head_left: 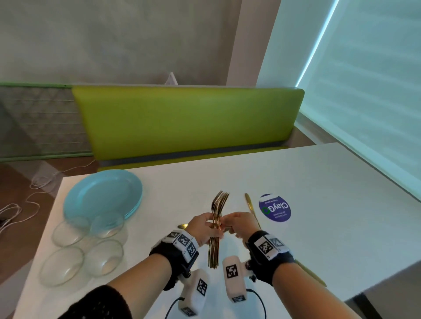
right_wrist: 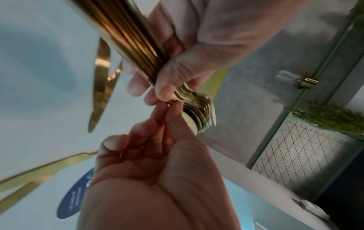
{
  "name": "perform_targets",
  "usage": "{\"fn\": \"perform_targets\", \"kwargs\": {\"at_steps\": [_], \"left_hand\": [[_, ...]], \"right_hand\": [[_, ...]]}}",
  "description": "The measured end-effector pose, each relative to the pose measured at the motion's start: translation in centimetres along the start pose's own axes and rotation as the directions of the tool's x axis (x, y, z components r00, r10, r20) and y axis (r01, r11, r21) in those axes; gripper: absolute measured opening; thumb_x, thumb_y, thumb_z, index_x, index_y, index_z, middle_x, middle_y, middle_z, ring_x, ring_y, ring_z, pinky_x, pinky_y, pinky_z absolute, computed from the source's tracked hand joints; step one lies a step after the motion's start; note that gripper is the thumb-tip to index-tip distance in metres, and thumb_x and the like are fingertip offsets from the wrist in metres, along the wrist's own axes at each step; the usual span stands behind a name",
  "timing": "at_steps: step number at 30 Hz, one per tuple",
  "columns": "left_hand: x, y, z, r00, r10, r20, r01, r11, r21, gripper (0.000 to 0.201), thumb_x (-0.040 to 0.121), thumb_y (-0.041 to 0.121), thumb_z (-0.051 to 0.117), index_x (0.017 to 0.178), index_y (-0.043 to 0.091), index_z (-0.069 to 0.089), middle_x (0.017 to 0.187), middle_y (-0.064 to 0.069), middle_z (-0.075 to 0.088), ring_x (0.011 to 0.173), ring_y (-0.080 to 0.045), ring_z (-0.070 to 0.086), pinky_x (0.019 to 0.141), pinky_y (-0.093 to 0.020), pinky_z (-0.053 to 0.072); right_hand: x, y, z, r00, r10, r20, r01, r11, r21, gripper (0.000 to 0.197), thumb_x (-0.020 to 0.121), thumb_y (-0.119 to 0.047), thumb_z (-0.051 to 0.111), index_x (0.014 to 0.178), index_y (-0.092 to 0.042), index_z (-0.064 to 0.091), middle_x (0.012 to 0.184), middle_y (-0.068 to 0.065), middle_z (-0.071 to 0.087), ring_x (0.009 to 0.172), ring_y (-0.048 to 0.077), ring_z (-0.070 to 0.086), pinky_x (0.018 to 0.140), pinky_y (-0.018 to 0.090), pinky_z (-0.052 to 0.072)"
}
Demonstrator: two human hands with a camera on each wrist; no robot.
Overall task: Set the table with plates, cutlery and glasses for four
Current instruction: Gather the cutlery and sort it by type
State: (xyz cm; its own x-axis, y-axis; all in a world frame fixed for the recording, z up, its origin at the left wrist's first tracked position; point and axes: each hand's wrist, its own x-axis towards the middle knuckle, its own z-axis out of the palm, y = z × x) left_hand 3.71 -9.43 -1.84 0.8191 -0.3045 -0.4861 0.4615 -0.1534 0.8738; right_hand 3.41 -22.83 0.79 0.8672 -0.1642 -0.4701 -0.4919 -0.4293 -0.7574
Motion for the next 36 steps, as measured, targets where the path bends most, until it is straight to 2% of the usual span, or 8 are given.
{"fn": "perform_targets", "kwargs": {"at_steps": [5, 7, 13, 18, 27, 30, 32, 36], "left_hand": [[-4.8, -3.9, -2.1, 1.0, 0.006, -0.027, 0.001, 0.975, 0.222, 0.03, 0.065, 0.002, 0.072, 0.083, 0.025, 0.063, 0.08, -0.001, 0.069, 0.082, -0.02, 0.064, 0.079, -0.038, 0.056], [-6.6, -5.3, -3.2, 0.999, -0.01, -0.047, 0.023, 0.955, 0.295, 0.029, 0.059, 0.006, 0.071, 0.077, 0.028, 0.063, 0.085, -0.004, 0.071, 0.082, -0.021, 0.065, 0.081, -0.036, 0.055], [-10.5, -8.8, -7.6, 0.992, -0.094, -0.089, 0.129, 0.742, 0.658, 0.022, 0.073, 0.014, 0.072, 0.094, 0.019, 0.068, 0.107, -0.002, 0.073, 0.092, -0.011, 0.065, 0.084, -0.019, 0.049], [-13.0, -10.9, -11.6, 0.976, -0.143, -0.163, 0.215, 0.543, 0.812, 0.043, 0.079, 0.018, 0.07, 0.121, 0.017, 0.061, 0.122, -0.002, 0.065, 0.114, -0.016, 0.06, 0.091, -0.02, 0.045], [-15.9, -13.9, -15.8, 0.944, -0.239, -0.226, 0.295, 0.313, 0.903, 0.051, 0.087, 0.022, 0.063, 0.135, 0.012, 0.049, 0.138, -0.008, 0.053, 0.127, -0.024, 0.051, 0.103, -0.026, 0.039], [-16.3, -14.4, -16.9, 0.946, -0.266, -0.186, 0.253, 0.241, 0.937, 0.021, 0.086, 0.02, 0.065, 0.105, 0.015, 0.06, 0.12, -0.006, 0.06, 0.119, -0.022, 0.053, 0.086, -0.024, 0.045], [-16.2, -14.8, -17.6, 0.946, -0.262, -0.193, 0.255, 0.229, 0.939, 0.018, 0.085, 0.017, 0.066, 0.082, 0.024, 0.05, 0.116, -0.003, 0.061, 0.116, -0.021, 0.055, 0.077, -0.021, 0.041], [-16.4, -14.7, -18.1, 0.96, -0.2, -0.197, 0.245, 0.258, 0.935, 0.038, 0.082, 0.011, 0.068, 0.117, 0.012, 0.056, 0.126, -0.007, 0.057, 0.119, -0.022, 0.055, 0.091, -0.025, 0.043]], "right_hand": [[-5.1, 1.5, 4.5, 0.999, 0.012, 0.041, -0.008, 0.996, -0.089, 0.026, 0.085, -0.02, 0.066, 0.06, -0.021, 0.057, 0.068, -0.004, 0.062, 0.058, 0.01, 0.051, 0.056, 0.025, 0.039], [-6.6, 2.1, 5.9, 0.996, 0.031, 0.084, -0.027, 0.999, -0.047, 0.022, 0.084, -0.018, 0.067, 0.063, -0.02, 0.06, 0.071, -0.002, 0.066, 0.056, 0.009, 0.053, 0.053, 0.023, 0.039], [-9.1, 2.7, 8.1, 0.992, 0.03, 0.126, -0.012, 0.99, -0.139, 0.015, 0.086, -0.022, 0.065, 0.071, -0.02, 0.061, 0.07, -0.008, 0.065, 0.056, 0.006, 0.054, 0.049, 0.017, 0.039], [-9.2, 3.3, 8.3, 0.995, 0.05, 0.082, -0.033, 0.979, -0.202, 0.007, 0.088, -0.019, 0.062, 0.086, -0.012, 0.061, 0.077, -0.001, 0.063, 0.056, 0.009, 0.05, 0.049, 0.018, 0.039], [-7.9, 4.5, 9.4, 0.996, 0.076, 0.04, -0.055, 0.924, -0.379, 0.016, 0.086, -0.023, 0.064, 0.072, -0.017, 0.059, 0.084, 0.004, 0.063, 0.058, 0.012, 0.05, 0.057, 0.021, 0.043], [-7.8, 4.3, 9.9, 0.997, 0.058, 0.045, -0.032, 0.896, -0.442, 0.013, 0.086, -0.026, 0.063, 0.076, -0.019, 0.059, 0.088, 0.003, 0.063, 0.074, 0.018, 0.055, 0.07, 0.026, 0.046], [-7.7, 4.3, 10.2, 0.998, 0.041, 0.049, -0.011, 0.872, -0.49, 0.018, 0.087, -0.028, 0.062, 0.071, -0.022, 0.055, 0.09, 0.002, 0.06, 0.082, 0.018, 0.053, 0.075, 0.026, 0.044], [-7.5, 4.1, 10.7, 0.999, 0.023, 0.048, 0.005, 0.856, -0.518, 0.013, 0.087, -0.028, 0.062, 0.079, -0.019, 0.058, 0.091, 0.001, 0.059, 0.083, 0.017, 0.052, 0.076, 0.026, 0.044]]}}
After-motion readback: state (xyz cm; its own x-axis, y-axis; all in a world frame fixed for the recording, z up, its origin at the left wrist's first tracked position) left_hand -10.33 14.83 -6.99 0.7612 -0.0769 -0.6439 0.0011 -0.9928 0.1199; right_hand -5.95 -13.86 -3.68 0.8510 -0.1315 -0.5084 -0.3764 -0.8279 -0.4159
